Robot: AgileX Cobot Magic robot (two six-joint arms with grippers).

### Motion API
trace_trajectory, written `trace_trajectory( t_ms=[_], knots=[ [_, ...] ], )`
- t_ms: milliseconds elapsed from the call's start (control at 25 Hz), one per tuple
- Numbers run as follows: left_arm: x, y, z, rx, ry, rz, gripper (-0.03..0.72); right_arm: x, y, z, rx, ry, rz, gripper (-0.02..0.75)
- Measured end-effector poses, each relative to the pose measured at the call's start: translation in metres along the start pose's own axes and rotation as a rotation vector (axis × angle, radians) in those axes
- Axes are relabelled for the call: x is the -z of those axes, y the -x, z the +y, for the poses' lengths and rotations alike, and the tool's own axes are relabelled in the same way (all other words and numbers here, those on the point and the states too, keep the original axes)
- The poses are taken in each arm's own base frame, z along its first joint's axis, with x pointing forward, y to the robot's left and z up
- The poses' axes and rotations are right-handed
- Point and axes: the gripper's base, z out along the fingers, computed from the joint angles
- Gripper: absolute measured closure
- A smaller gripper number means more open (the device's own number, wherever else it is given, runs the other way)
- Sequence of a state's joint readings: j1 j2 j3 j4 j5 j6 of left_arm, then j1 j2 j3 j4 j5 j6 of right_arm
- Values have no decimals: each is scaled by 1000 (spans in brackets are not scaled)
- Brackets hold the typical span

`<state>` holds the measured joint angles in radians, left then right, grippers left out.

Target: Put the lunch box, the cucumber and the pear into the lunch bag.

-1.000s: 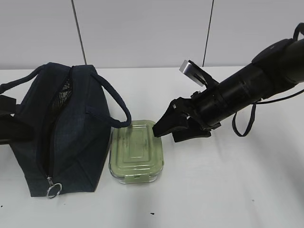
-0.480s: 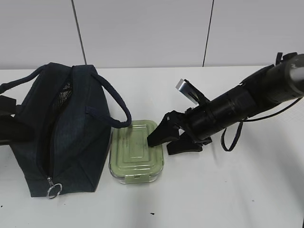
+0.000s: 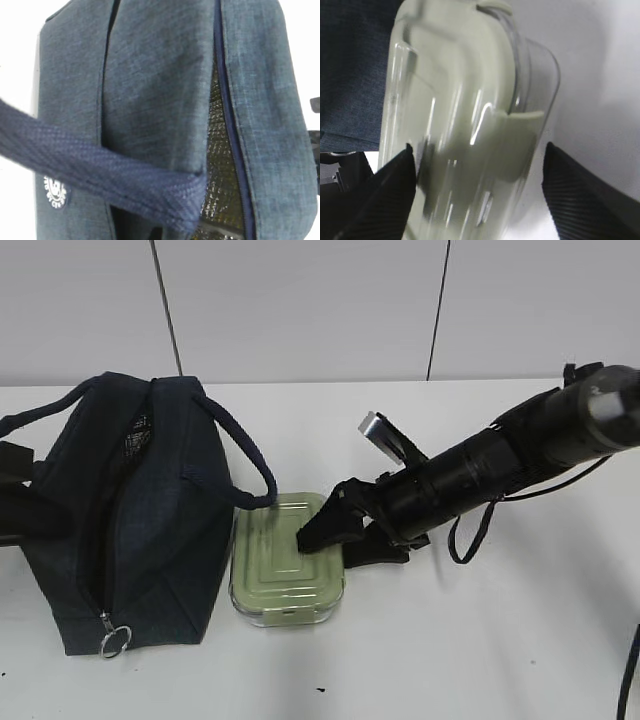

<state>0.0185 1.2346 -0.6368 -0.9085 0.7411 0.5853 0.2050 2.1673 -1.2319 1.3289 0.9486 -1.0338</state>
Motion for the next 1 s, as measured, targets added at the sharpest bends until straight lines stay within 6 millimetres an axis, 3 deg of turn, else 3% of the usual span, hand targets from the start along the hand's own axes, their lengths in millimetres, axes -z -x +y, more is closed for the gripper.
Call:
trace_trajectory(
  t_ms=[200, 480, 720, 1000],
  knots=[
    [0, 0, 0, 0, -1, 2, 706, -7, 1, 0, -3, 19, 12, 182],
    [0, 0, 0, 0, -2, 3, 706, -7, 2, 3, -8, 45, 13, 338],
    [0, 0, 0, 0, -2, 4, 706, -6, 1, 3, -5, 51, 22, 346],
    [0, 0, 0, 0, -2, 4, 706, 19, 4, -16, -34, 62, 10, 349]
  ],
)
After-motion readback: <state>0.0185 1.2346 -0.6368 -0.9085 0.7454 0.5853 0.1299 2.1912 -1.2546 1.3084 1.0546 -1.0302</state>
